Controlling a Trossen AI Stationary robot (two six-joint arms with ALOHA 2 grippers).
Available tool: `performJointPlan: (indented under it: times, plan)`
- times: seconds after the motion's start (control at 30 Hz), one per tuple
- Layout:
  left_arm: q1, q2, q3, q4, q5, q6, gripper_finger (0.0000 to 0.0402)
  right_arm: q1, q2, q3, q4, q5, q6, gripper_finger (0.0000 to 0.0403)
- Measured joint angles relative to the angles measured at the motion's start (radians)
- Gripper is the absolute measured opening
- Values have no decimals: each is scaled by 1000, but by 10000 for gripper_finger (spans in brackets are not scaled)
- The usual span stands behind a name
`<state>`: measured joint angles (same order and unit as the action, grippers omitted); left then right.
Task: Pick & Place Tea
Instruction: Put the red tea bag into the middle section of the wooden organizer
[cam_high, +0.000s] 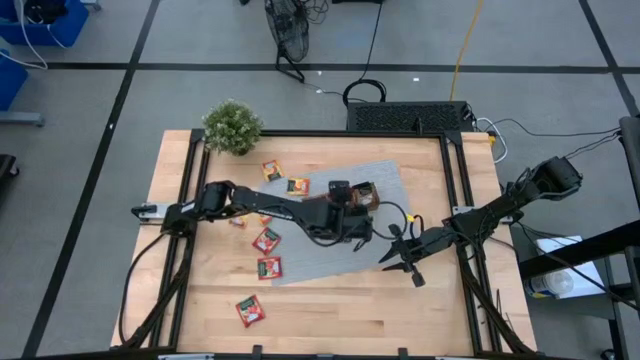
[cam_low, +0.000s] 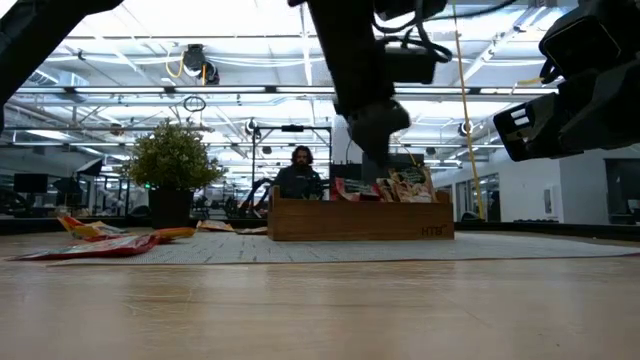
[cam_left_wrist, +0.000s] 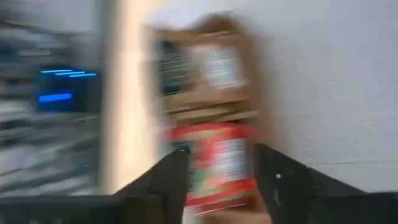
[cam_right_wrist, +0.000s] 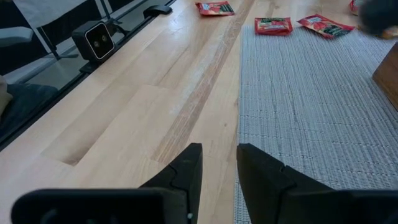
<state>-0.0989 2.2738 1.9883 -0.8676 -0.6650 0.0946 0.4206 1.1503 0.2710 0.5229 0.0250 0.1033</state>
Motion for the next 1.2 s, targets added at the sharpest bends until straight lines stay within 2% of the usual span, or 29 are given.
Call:
performJointPlan:
  times: [0.07, 0.2, 0.23, 0.43, 0.87, 1.0, 1.2]
  plan:
    - [14, 0, 1, -2, 122, -14, 146, 0, 0, 0, 0, 0, 0, 91]
    - [47, 0, -8, -45, 143, -27, 32, 0, 0, 0, -1, 0, -2, 91]
    - [58, 0, -13, -50, 147, -45, 17, 0, 0, 0, -2, 0, -2, 91]
    - [106, 1, -17, -54, 235, -99, 5, 0, 0, 0, -4, 0, -2, 91]
    - [105, 15, -20, -2, 324, -104, 3, 0, 0, 0, -20, 0, -2, 91]
    - [108, 14, -94, 112, 321, -95, 5, 0, 0, 0, -20, 0, 4, 91]
    - [126, 10, -185, 149, 340, -121, 8, 0, 0, 0, -20, 0, 12, 91]
